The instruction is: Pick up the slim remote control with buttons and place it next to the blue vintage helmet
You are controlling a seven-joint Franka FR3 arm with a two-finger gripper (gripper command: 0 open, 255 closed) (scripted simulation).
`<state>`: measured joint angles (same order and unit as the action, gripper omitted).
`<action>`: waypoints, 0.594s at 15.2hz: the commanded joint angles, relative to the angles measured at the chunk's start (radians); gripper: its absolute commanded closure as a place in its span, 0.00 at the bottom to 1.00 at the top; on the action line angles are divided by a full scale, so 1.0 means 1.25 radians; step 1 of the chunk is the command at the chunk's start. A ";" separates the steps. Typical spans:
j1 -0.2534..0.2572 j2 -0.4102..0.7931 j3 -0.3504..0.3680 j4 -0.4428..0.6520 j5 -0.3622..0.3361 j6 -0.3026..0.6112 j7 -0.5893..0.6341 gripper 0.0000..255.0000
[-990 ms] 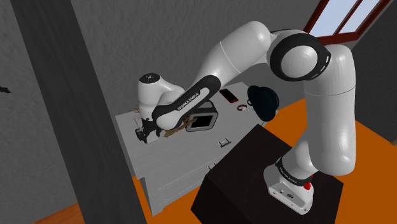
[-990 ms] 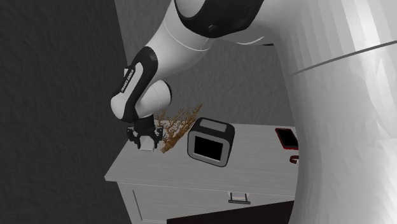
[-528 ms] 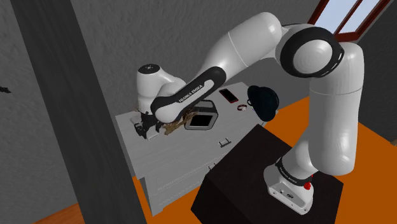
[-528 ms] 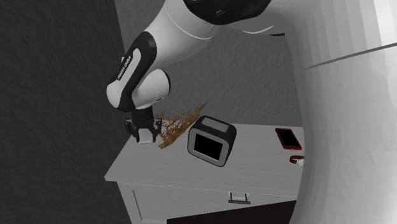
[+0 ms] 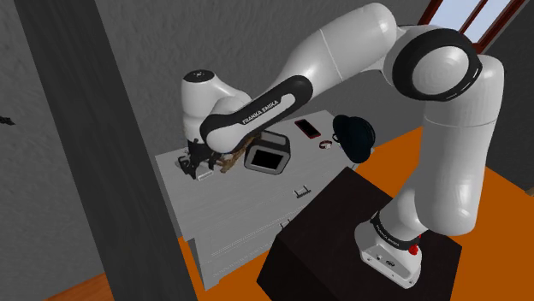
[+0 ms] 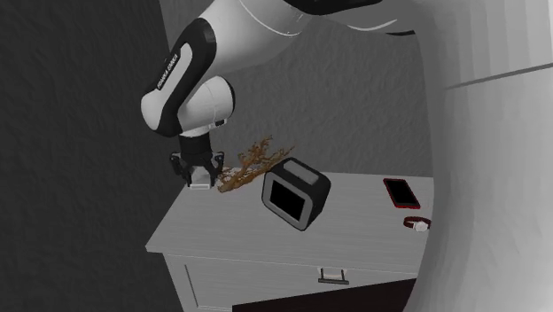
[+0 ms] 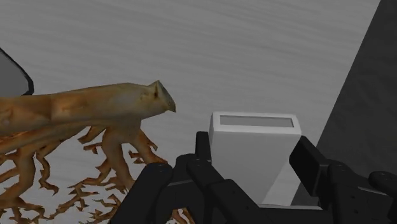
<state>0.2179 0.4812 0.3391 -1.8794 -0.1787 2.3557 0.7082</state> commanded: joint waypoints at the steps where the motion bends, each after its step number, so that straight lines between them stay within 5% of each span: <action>1: -0.004 -0.017 0.004 0.000 0.007 -0.016 -0.004 1.00; 9: -0.014 -0.067 0.018 0.019 0.030 -0.083 -0.018 1.00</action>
<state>0.2030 0.4061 0.3594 -1.8555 -0.1441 2.2598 0.6882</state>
